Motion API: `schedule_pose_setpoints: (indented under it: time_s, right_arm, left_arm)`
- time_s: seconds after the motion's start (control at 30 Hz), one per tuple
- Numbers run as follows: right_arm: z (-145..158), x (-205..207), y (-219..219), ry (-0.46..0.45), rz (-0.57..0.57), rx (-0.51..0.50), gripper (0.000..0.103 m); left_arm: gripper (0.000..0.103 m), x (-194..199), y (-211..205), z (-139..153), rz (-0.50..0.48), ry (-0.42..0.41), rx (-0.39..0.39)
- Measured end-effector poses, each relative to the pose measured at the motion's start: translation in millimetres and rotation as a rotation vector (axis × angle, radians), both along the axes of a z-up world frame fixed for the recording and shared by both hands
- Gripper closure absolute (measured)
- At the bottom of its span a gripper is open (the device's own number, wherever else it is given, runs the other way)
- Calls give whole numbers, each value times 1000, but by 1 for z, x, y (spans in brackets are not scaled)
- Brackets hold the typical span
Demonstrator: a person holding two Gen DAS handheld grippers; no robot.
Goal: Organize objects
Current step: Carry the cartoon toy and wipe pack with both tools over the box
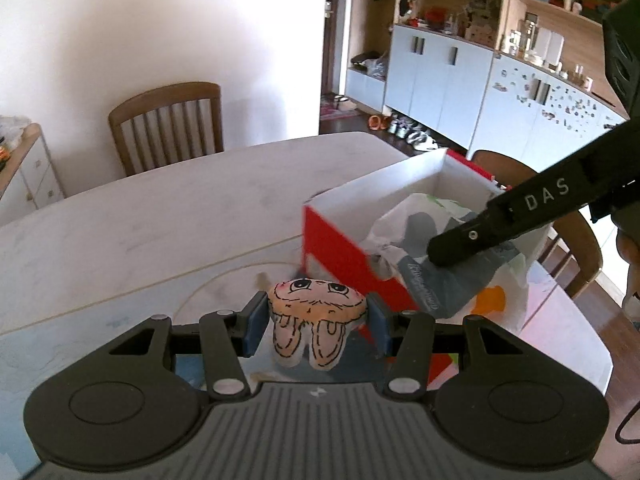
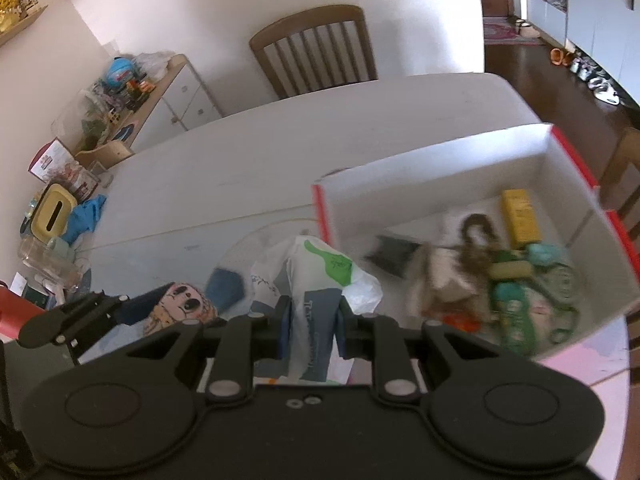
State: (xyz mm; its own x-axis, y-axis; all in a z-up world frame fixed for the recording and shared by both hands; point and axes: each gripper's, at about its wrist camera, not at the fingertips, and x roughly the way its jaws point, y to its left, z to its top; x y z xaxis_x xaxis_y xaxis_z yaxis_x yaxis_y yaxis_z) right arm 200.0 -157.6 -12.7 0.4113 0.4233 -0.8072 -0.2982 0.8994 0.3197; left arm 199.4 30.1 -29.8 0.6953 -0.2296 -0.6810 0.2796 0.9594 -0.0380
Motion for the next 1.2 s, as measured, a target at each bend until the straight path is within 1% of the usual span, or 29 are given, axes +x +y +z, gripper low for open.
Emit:
schedule_pose_setpoints:
  time_s: [0.3, 0.47, 0.63, 0.83, 0.97, 1.2]
  right_arm:
    - [-5, 10, -64, -16, -64, -31, 83]
    - [-3, 25, -100, -41, -101, -35, 83]
    - [-5, 41, -125, -60, -125, -50, 83]
    - [-11, 64, -136, -90, -106, -101, 83]
    - [-18, 81, -136, -96, -85, -122, 83]
    - [-40, 98, -120, -57, -2, -165, 82]
  left_arm:
    - [51, 11, -53, 3, -44, 1, 20]
    - [51, 21, -81, 2, -61, 10, 31]
    - [51, 34, -105, 0, -65, 24, 42]
    - [51, 55, -125, -9, -52, 56, 50]
    - [51, 67, -142, -18, -68, 77, 81]
    - [51, 77, -160, -43, -97, 143, 108]
